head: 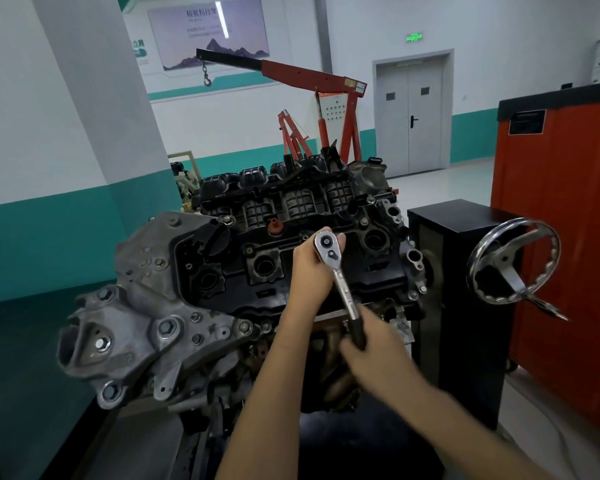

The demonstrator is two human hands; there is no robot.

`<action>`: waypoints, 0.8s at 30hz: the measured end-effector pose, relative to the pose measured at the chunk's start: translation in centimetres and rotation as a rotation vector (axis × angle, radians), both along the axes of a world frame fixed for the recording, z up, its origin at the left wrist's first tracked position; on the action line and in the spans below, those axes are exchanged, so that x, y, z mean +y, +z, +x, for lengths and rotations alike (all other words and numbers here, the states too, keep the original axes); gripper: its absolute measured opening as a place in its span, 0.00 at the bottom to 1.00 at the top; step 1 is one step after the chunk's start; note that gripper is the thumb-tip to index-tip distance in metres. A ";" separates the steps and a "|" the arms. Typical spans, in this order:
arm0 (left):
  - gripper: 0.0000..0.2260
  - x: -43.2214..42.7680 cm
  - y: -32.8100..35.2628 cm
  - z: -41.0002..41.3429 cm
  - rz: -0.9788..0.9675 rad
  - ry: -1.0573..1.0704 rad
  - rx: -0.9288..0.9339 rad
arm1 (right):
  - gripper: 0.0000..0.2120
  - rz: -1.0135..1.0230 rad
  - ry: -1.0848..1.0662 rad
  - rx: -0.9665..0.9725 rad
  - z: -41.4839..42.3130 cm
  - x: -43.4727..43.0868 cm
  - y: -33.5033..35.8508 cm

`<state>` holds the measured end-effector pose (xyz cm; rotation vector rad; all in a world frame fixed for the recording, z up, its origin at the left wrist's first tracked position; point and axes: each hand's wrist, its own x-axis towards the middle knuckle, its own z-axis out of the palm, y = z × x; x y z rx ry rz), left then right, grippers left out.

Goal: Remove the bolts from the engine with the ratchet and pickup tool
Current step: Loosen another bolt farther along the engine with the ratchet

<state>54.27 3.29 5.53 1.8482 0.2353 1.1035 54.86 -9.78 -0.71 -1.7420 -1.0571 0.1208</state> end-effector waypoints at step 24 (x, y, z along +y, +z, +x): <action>0.23 0.3 0.4 -0.6 -0.006 -0.028 0.051 | 0.10 -0.120 0.023 -0.168 2.5 -1.3 1.0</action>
